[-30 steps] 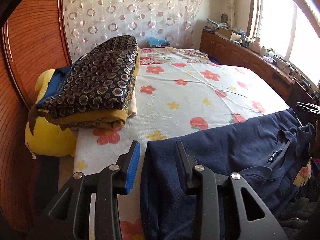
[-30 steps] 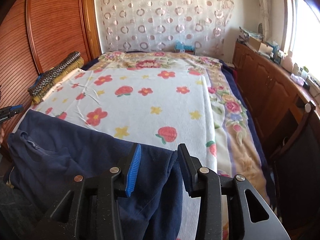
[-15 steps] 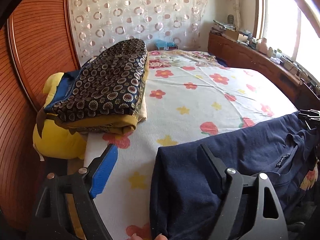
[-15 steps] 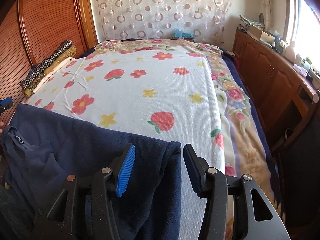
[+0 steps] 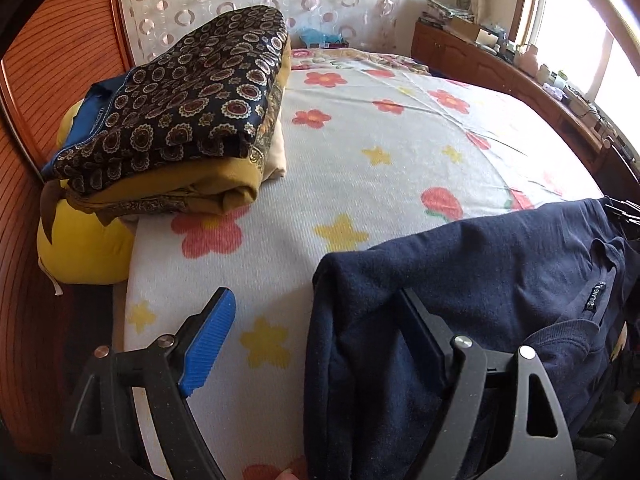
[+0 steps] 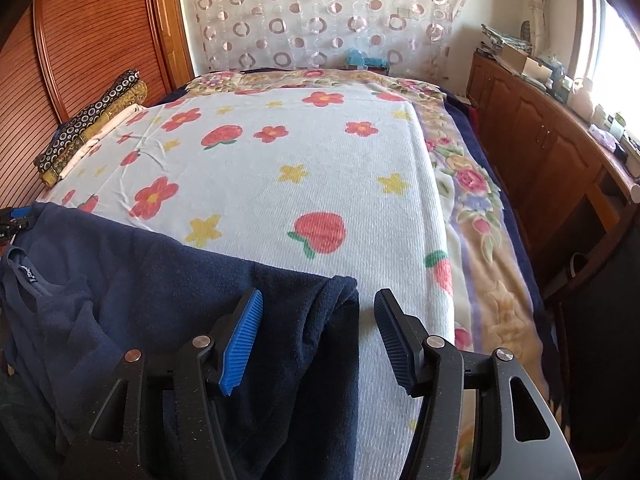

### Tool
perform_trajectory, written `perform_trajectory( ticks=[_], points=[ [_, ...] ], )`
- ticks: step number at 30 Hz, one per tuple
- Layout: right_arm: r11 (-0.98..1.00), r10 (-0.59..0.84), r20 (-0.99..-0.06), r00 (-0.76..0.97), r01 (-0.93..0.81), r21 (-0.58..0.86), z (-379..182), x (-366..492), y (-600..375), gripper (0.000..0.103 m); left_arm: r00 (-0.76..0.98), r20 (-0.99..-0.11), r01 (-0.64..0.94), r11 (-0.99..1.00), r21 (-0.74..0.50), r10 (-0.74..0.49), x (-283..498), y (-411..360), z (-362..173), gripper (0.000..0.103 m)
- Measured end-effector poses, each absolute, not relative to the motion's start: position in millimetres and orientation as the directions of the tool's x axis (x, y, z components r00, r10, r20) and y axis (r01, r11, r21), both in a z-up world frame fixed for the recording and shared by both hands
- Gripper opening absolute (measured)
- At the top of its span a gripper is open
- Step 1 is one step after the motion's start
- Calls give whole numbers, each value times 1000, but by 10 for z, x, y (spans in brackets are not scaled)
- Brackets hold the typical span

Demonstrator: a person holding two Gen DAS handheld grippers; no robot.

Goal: Fold small clothes

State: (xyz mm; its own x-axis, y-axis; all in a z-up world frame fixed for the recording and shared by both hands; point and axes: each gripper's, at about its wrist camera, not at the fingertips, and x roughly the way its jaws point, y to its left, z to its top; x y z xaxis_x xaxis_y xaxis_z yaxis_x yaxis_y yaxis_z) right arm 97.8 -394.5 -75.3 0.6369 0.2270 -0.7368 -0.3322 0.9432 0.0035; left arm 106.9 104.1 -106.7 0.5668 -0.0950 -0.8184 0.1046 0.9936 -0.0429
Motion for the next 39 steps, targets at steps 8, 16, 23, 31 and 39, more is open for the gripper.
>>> perform_trajectory(
  ticks=[8,16,23,31,39],
  points=[
    [929,258,-726,637,-371,5,-795,921,-3924,59,562,-817,151,987,-51,-128,1085,1026,-1048,76],
    [889,364,-726,583,-449,85,-788,854,-3963,14,555,-802,220,968,-117,-223,1020,867,-960,14],
    [849,484,-618,620,-503,162,-454,465,-4108,10,726,-634,213,964,-160,-266,403,799,-341,11],
    [842,515,-423,746,-532,86,617,-316,-4270,9,862,-402,274,951,-145,-310,-278,784,732,10],
    [819,545,-270,794,-573,-30,1679,-726,-4402,9,930,-212,293,953,-73,-302,-510,775,1500,10]
  ],
)
